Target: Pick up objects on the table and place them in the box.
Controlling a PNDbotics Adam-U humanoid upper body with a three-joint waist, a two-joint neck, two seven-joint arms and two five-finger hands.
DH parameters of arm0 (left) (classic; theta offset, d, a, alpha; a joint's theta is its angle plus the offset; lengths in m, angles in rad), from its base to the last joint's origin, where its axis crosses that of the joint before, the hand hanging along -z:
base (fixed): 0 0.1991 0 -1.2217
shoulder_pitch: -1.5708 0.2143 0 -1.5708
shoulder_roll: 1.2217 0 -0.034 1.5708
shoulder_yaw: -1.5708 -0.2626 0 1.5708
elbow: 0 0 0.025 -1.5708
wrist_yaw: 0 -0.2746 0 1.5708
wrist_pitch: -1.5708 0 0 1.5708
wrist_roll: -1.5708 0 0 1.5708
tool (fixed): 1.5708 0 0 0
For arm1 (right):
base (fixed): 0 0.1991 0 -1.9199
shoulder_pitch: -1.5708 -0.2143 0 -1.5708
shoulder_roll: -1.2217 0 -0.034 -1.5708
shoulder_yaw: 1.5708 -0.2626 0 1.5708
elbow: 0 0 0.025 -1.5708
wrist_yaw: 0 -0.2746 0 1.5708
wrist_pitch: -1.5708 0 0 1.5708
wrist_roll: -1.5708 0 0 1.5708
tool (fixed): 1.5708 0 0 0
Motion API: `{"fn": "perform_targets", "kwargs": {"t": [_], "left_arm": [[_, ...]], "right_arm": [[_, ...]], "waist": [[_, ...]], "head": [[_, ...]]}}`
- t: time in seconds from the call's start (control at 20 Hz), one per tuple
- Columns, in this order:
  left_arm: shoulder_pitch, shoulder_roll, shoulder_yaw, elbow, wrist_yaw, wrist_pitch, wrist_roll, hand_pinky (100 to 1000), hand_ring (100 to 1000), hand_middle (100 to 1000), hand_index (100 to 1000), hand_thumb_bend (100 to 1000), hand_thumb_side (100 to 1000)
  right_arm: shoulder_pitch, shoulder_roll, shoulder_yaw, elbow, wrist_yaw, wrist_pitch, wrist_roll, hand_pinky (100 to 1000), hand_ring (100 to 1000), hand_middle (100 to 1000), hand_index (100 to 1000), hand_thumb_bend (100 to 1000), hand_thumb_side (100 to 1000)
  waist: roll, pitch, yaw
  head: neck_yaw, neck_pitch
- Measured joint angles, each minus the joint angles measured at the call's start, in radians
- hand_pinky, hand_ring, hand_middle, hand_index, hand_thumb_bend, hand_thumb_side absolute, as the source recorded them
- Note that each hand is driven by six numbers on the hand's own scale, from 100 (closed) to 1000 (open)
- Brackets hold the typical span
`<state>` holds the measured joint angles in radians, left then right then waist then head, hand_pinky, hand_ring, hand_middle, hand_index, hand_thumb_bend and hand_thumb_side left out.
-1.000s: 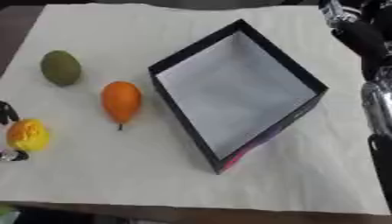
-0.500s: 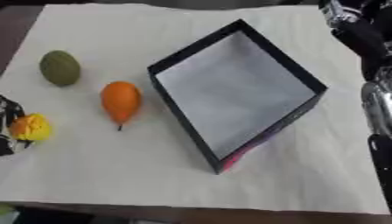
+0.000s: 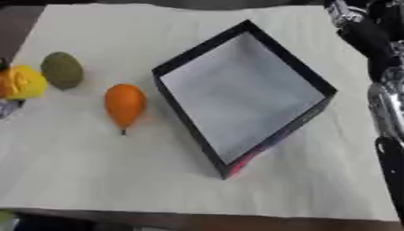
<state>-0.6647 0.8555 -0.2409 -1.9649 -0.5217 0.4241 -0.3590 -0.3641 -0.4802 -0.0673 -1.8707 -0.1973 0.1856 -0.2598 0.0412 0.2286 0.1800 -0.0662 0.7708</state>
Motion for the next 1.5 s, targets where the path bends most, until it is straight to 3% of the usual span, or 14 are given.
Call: {"fn": "perform_targets", "kwargs": {"t": [0.25, 0.45, 0.8, 1.2, 1.4, 1.5], "left_arm": [[-0.292, -0.200, -0.056, 0.085, -0.037, -0.026, -0.035, 395, 396, 410, 528, 281, 100], [-0.403, -0.380, -0.143, 0.284, -0.159, -0.117, -0.070, 405, 405, 416, 531, 307, 100], [-0.405, -0.578, -0.240, 0.583, -0.272, -0.276, -0.084, 403, 410, 420, 537, 270, 100], [-0.371, -0.679, -0.304, 0.722, -0.264, -0.372, -0.070, 415, 416, 426, 544, 275, 100], [-0.360, -0.700, -0.330, 0.744, -0.279, -0.400, -0.081, 449, 438, 450, 570, 339, 100], [-0.354, -0.705, -0.336, 0.752, -0.292, -0.409, -0.093, 543, 500, 516, 650, 443, 100]], "right_arm": [[-0.023, -0.002, -0.029, -0.006, -0.014, -0.011, -0.057, 833, 821, 789, 893, 396, 281], [-0.053, -0.018, -0.047, -0.025, -0.015, -0.025, -0.145, 843, 829, 793, 891, 397, 270], [-0.072, -0.023, -0.046, -0.044, 0.000, -0.023, -0.198, 840, 811, 776, 888, 386, 277], [-0.071, -0.023, -0.043, -0.044, 0.000, -0.011, -0.184, 838, 806, 771, 887, 387, 281], [-0.070, -0.023, -0.042, -0.043, 0.000, -0.007, -0.182, 836, 802, 767, 886, 388, 283], [-0.069, -0.023, -0.041, -0.043, 0.000, -0.007, -0.182, 836, 801, 766, 885, 388, 283]], "waist": [[0.000, -0.015, 0.003], [0.000, -0.021, -0.007], [0.000, -0.021, -0.018], [0.000, -0.021, -0.024], [0.007, -0.021, -0.025], [0.007, -0.021, -0.025]], "head": [[-0.001, 0.000], [0.011, 0.000], [0.024, 0.000], [0.037, 0.000], [0.038, 0.000], [0.038, 0.000]]}}
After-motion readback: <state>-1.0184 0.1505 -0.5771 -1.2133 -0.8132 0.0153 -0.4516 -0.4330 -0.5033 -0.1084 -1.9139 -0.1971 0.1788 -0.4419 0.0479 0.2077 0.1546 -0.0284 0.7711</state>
